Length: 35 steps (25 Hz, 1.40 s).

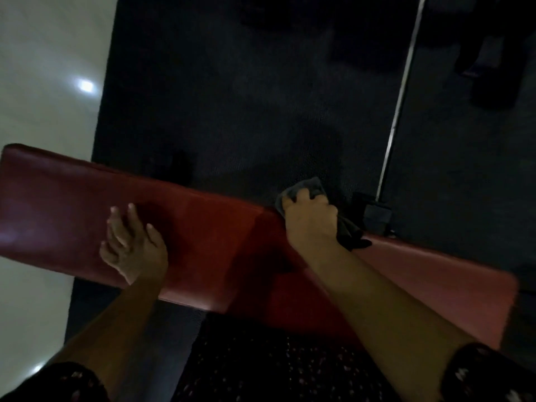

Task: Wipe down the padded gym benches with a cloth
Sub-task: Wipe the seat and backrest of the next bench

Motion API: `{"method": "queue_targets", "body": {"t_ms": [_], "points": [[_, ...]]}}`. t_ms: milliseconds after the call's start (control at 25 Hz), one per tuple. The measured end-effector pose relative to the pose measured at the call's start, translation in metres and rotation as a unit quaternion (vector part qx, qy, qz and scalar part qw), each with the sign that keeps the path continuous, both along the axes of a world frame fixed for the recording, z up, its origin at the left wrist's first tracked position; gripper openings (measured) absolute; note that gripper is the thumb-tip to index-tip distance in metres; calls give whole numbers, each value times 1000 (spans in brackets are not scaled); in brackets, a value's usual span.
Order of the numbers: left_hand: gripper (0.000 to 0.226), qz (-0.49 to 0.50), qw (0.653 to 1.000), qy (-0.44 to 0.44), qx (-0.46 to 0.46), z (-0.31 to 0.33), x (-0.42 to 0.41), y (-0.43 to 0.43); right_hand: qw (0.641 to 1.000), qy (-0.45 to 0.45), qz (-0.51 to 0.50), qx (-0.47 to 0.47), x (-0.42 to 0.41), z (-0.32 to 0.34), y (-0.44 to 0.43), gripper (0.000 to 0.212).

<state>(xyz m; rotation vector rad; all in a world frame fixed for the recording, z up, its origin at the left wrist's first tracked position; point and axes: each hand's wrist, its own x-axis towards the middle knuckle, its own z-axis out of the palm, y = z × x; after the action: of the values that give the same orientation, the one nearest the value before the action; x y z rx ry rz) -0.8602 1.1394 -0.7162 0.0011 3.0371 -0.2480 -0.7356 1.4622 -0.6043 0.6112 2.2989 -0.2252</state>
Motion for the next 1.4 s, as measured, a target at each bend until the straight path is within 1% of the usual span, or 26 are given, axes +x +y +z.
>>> {"method": "queue_targets", "body": {"t_ms": [40,120,160,200,280,320,360,400,480,520,560,640,680,760,800,880,920,960,1040,1080,1120,1200,1240,1320,1400], "points": [[58,-51,998,-30,37,20,20,24,1000,20,11,-10,10,0,7,62],[60,-153,978,-70,124,58,54,81,999,35,7,-3,43,-1,26,60],[62,-187,968,-99,138,65,66,105,999,23,-2,22,63,-1,36,59],[64,-201,963,-123,134,63,77,124,998,-2,-18,54,84,-2,48,57],[63,-252,945,-154,143,53,95,157,987,-70,-80,123,121,-4,77,50],[61,-302,927,-163,148,49,105,177,977,-104,-120,144,135,-3,91,49],[59,-365,905,-172,135,51,117,198,967,-129,-153,155,143,-4,101,48],[58,-425,877,-190,122,53,130,215,962,-144,-176,154,145,-5,105,48],[58,-509,828,-205,113,47,145,238,967,-129,-173,132,131,-5,96,48],[58,-526,814,-220,113,46,148,244,976,-105,-152,115,122,-3,86,49],[58,-532,809,-225,113,44,150,245,985,-72,-125,97,116,-3,74,52],[58,-533,814,-199,119,39,149,243,993,-5,-87,76,121,-5,62,61],[58,-532,816,-189,122,39,148,242,994,25,-85,67,132,-6,65,66],[57,-532,817,-185,124,38,147,242,990,107,-86,33,163,-9,82,74],[58,-530,817,-186,128,40,148,243,987,145,-64,16,181,-11,91,79],[58,-529,815,-196,134,42,149,244,983,179,-17,32,220,-18,110,85],[58,-526,817,-192,139,41,150,244,984,171,-25,45,234,-18,118,81],[58,-525,819,-185,143,40,150,244,985,148,-62,70,238,-16,121,76],[58,-522,823,-175,141,39,152,245,971,52,-172,158,222,-13,110,63],[58,-523,823,-175,137,39,152,245,960,10,-214,181,206,-13,100,59],[58,-524,823,-174,134,39,151,244,953,-15,-237,190,188,-13,90,55],[58,-527,822,-174,127,40,151,243,955,-49,-227,187,162,-15,80,53],[58,-528,823,-170,125,40,152,242,963,-47,-204,170,160,-16,83,53],[58,-530,824,-158,123,40,154,243,984,-1,-132,119,172,-13,103,54],[58,-527,828,-152,118,40,155,245,995,68,-64,40,200,-8,129,57]]}}
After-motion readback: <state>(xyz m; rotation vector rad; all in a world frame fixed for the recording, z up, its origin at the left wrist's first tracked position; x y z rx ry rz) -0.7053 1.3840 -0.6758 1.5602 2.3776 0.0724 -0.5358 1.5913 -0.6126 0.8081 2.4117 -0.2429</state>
